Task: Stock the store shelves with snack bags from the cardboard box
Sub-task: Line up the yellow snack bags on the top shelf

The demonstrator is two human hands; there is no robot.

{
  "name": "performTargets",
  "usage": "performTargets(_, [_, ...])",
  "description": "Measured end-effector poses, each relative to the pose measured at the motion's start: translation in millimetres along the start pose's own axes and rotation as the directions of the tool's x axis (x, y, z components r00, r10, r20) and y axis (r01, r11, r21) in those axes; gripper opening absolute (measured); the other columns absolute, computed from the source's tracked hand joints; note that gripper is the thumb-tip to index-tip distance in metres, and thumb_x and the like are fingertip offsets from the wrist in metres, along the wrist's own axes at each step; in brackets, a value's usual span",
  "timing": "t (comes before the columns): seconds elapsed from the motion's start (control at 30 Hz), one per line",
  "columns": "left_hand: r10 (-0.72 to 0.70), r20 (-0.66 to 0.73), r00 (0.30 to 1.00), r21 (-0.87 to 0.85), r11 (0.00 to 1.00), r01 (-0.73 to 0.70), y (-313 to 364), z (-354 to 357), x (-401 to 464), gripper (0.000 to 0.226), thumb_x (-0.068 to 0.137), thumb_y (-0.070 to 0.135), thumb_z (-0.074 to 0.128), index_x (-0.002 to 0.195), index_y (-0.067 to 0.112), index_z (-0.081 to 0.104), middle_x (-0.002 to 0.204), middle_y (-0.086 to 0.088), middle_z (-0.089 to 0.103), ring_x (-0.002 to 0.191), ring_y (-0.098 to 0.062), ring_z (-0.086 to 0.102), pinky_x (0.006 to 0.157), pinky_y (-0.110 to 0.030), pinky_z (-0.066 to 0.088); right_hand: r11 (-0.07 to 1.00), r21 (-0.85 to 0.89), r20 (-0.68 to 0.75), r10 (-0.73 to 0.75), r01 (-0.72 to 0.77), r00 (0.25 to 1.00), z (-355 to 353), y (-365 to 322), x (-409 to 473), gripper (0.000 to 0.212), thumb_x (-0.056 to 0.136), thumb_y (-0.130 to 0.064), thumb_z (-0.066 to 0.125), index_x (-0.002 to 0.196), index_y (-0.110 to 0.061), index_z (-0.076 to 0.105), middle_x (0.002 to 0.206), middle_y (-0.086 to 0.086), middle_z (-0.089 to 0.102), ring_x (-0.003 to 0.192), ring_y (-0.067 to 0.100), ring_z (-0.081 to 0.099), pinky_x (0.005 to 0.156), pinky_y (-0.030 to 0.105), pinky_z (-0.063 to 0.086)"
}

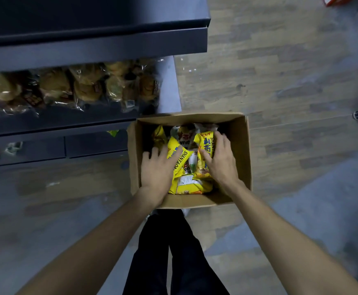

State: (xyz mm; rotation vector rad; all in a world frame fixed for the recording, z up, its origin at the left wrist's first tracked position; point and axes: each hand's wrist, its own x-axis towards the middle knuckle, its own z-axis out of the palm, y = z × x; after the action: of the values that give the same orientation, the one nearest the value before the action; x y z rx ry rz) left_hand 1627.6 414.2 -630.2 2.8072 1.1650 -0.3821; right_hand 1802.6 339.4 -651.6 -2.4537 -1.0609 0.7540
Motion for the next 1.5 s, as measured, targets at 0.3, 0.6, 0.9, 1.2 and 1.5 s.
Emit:
performTargets(0.3, [-0.108,0.168,0.98,-0.275,0.949,0.152,22,26,22,0.067,0.092,0.036,0.045,0.149,0.009,0.022,0.158,-0.02,0.011,0.113,-0.038,0.049,0.089,-0.044,0.045,0.974,-0.227,-0.084,-0.049,0.029,0.995,43,-9,-11,0.069,0.09,-0.029,0.057,0.151,-0.011,0.032,0.154,0.022,0.026,0.135,0.04,0.03,0.107,0.05,0.034])
performTargets(0.6, [-0.229,0.055,0.972,-0.288,0.928,0.235,30,63,30,0.084,0.085,0.052,0.052,0.154,0.017,0.017,0.136,-0.021,0.039,0.106,-0.038,0.044,0.09,-0.048,0.039,0.993,-0.113,0.109,0.052,-0.039,0.993,46,4,19,0.085,0.094,-0.048,0.053,0.156,-0.026,0.0,0.161,0.013,0.007,0.147,0.029,0.008,0.108,0.056,0.027])
performTargets(0.9, [-0.165,0.187,0.968,-0.157,0.968,0.195,10,8,59,0.049,0.085,0.042,0.059,0.129,0.028,0.042,0.101,-0.005,0.064,0.088,-0.031,0.065,0.06,-0.03,0.036,0.98,-0.195,-0.016,-0.033,0.029,0.999,25,-8,10,0.067,0.09,-0.048,0.057,0.149,-0.03,0.029,0.145,0.002,0.045,0.129,0.029,0.045,0.087,0.046,0.05])
performTargets(1.2, [-0.247,0.098,0.964,-0.392,0.881,0.266,-9,-38,-1,0.064,0.083,0.046,0.057,0.141,0.032,0.033,0.109,-0.008,0.052,0.084,-0.034,0.062,0.066,-0.039,0.05,0.979,-0.197,-0.1,-0.077,0.056,0.992,-31,-48,-33,0.066,0.088,-0.051,0.057,0.148,-0.036,0.034,0.135,-0.006,0.054,0.116,0.023,0.057,0.076,0.038,0.049])
performTargets(1.5, [-0.297,-0.058,0.953,-0.346,0.902,0.26,-55,-128,-61,0.069,0.089,0.047,0.052,0.149,0.027,0.023,0.131,-0.011,0.047,0.103,-0.035,0.061,0.075,-0.041,0.05,0.983,-0.146,-0.213,-0.137,0.107,0.967,-74,-130,-97,0.066,0.087,-0.051,0.06,0.147,-0.037,0.035,0.13,-0.005,0.056,0.113,0.022,0.058,0.075,0.036,0.048])
